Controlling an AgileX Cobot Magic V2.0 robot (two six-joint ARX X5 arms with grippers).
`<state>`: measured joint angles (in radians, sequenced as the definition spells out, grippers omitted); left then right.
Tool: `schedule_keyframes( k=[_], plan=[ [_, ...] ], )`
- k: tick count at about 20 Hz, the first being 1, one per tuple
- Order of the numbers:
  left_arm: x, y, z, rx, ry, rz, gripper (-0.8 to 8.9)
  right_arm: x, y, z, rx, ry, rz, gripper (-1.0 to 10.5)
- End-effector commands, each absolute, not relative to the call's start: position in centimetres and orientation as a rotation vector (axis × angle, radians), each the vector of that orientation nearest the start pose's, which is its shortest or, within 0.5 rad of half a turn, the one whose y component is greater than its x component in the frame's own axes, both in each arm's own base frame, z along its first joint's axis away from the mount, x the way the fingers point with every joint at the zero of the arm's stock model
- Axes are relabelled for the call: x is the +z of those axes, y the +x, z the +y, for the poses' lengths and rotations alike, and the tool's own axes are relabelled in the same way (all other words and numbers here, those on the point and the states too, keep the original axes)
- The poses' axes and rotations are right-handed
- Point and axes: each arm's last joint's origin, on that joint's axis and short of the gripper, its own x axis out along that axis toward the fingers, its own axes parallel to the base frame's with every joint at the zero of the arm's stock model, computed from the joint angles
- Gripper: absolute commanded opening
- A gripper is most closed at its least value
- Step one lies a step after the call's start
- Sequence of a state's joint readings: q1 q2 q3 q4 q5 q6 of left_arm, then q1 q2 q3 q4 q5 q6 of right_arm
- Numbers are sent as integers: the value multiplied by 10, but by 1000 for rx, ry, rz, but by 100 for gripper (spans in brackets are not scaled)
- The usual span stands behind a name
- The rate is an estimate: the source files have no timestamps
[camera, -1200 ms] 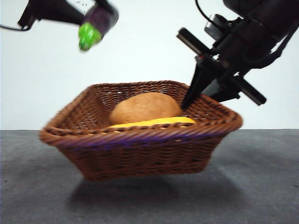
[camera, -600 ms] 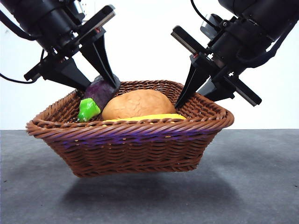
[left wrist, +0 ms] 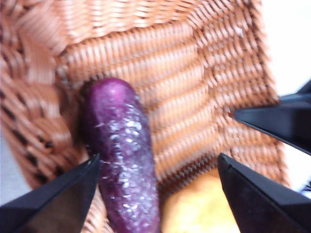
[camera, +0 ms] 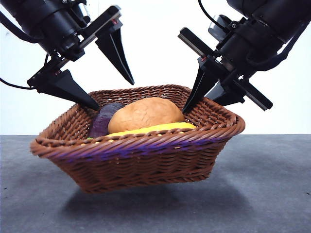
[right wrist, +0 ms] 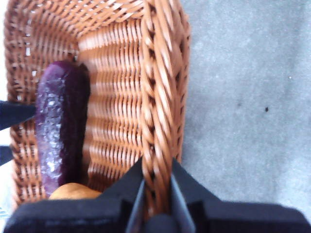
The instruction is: Help me put the vegetables on the table into the basket
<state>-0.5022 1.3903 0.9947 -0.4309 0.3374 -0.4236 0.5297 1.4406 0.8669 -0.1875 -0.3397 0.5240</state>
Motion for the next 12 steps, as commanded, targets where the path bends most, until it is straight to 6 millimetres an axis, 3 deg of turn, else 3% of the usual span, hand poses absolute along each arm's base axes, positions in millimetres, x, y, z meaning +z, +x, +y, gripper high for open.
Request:
schedule_keyframes(
  k=[1, 6, 9, 10, 12],
  plan=[
    [266, 241, -142, -623, -301, 955, 408, 217, 248, 157, 615, 402, 967, -12],
    [305, 217, -110, -623, -280, 807, 407, 217, 249, 157, 615, 403, 965, -12],
    [323, 191, -83, -589, -215, 748, 398, 224, 251, 159, 639, 412, 949, -12],
    [328, 183, -75, -582, -187, 729, 322, 230, 254, 160, 648, 417, 932, -12],
    [337, 166, -61, -544, -145, 678, 4, 249, 263, 156, 667, 440, 910, -12]
  ],
)
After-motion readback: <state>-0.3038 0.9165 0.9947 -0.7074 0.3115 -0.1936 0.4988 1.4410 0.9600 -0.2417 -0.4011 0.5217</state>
